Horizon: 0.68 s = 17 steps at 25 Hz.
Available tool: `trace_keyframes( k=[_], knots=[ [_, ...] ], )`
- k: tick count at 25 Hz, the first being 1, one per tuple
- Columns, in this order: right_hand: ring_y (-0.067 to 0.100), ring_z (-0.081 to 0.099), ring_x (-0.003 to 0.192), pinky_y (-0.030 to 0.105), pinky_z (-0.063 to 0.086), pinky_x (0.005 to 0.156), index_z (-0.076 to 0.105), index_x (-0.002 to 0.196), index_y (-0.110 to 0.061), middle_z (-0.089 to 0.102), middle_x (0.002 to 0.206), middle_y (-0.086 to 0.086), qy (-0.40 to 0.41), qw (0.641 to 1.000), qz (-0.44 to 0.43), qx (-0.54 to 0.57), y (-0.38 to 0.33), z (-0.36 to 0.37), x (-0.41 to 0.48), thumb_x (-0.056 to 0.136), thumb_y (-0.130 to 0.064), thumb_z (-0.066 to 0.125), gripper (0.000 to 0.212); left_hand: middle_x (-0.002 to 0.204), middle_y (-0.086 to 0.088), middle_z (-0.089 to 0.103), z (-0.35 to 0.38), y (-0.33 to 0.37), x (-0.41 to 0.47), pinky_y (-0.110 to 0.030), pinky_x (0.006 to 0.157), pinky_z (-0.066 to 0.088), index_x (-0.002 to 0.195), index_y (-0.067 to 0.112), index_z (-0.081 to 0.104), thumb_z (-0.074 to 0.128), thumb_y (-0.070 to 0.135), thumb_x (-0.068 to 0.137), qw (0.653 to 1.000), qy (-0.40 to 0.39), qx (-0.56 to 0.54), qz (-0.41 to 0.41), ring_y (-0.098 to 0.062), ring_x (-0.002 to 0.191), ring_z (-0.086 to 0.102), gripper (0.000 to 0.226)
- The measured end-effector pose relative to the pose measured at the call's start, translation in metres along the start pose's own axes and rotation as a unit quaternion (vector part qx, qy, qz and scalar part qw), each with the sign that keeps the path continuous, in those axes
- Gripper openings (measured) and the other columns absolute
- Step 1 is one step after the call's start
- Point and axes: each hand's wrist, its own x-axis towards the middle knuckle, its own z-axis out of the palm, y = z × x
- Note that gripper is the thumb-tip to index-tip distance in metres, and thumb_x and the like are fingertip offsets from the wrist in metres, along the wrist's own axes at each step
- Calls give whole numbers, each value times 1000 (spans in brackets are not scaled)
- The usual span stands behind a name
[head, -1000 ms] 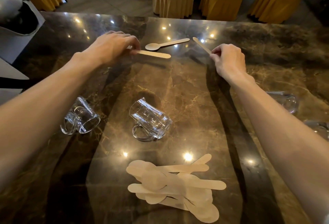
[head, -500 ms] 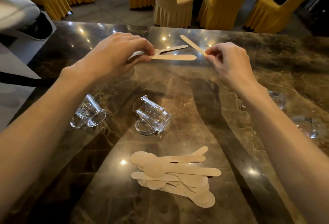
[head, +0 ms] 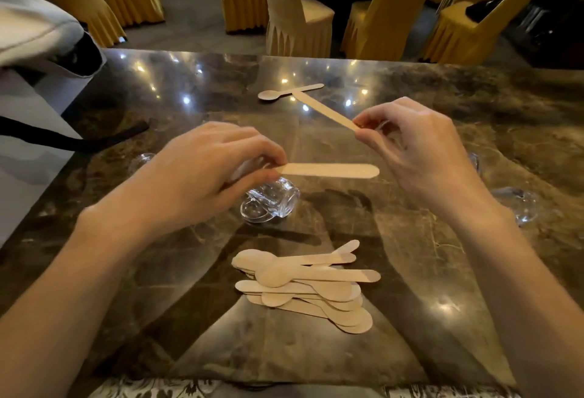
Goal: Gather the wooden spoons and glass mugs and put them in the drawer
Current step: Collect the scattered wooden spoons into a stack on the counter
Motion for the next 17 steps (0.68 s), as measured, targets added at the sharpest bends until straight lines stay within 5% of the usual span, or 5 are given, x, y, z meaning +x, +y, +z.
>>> trace_keyframes(
  k=[7,12,17],
  knots=[
    [4,50,83,8,38,66,67,104,-20,53,94,-11,-31,999,23,11,-4,-3,-36,86,-26,61,20,93,12,66,48,35,-33,-27,86,46,104,24,66,47,41,93,997,-65,-26,-23,-11,86,63,28],
    [8,54,84,26,47,74,68,103,-21,58,96,-8,-59,997,33,24,-9,5,-56,87,-26,60,19,98,11,66,73,42,-39,-26,81,48,104,27,68,51,40,92,993,-88,-65,-49,-9,86,61,25],
    [-1,48,75,20,42,70,68,101,-24,54,92,-13,-70,997,31,30,-10,14,-64,87,-27,62,16,102,12,65,87,41,-41,-22,85,39,107,31,67,51,43,90,991,-114,-47,-49,-10,91,61,26]
  ],
)
